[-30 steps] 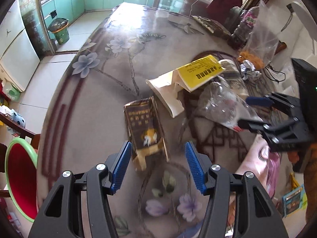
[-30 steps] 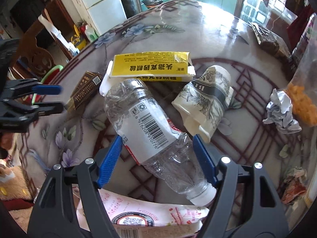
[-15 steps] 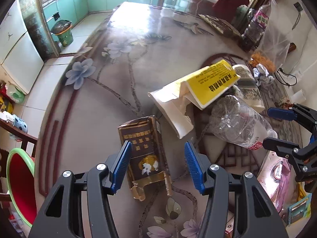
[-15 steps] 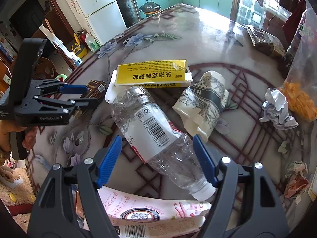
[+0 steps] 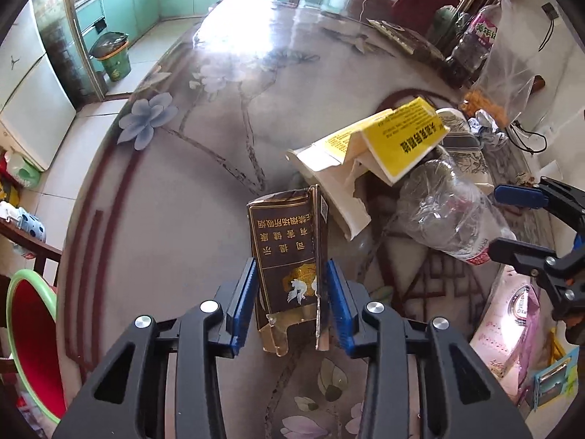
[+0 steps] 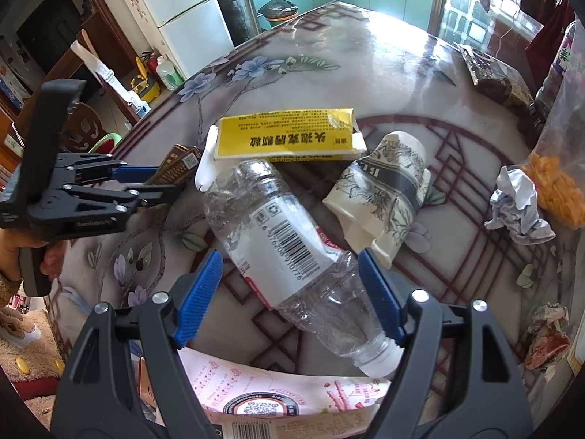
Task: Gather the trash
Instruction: 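Lift the clear plastic bottle with the right tool while the left tool holds the box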
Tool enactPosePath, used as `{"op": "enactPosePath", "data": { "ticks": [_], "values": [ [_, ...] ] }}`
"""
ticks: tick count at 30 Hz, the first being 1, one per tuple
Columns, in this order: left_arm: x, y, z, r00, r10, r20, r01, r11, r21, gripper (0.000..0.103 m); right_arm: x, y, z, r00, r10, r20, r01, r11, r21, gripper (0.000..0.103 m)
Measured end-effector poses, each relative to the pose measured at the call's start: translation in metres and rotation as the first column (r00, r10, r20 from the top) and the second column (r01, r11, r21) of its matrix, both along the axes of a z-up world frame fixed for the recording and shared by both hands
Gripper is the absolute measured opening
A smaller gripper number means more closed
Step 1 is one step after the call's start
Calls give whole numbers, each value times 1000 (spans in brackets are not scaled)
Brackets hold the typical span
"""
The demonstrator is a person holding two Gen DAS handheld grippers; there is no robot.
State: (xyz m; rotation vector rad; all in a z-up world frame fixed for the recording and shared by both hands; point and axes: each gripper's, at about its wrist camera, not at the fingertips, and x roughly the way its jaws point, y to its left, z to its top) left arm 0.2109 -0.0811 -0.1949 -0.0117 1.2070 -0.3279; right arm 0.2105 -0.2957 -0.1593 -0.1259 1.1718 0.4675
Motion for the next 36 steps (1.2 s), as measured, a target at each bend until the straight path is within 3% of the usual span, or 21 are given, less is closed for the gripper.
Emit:
{"op": "enactPosePath", "data": {
  "ticks": [10,15,20,28,36],
  "values": [
    [-37,15,44,993,-34,112,33,999,8,36,2,12,-19,999,27,-43,-29,999,-45,68],
    [-51,23,60,990,-24,142,23,1000,4,37,1,21,-25,998,43,-53,-49,993,-105,66],
    [-67,39,75,985,2,172,1,1000,-18,37,-1,26,-21,999,16,-52,-21,994,-104,63],
    [-99,69,97,972,48,230,-40,998,-40,37,-16,33,39,995,-56,77,58,998,-20,63],
    [-130,98,104,965,85,250,-76,996,-45,37,-60,44,98,962,-213,169,178,964,199,63]
  ]
}}
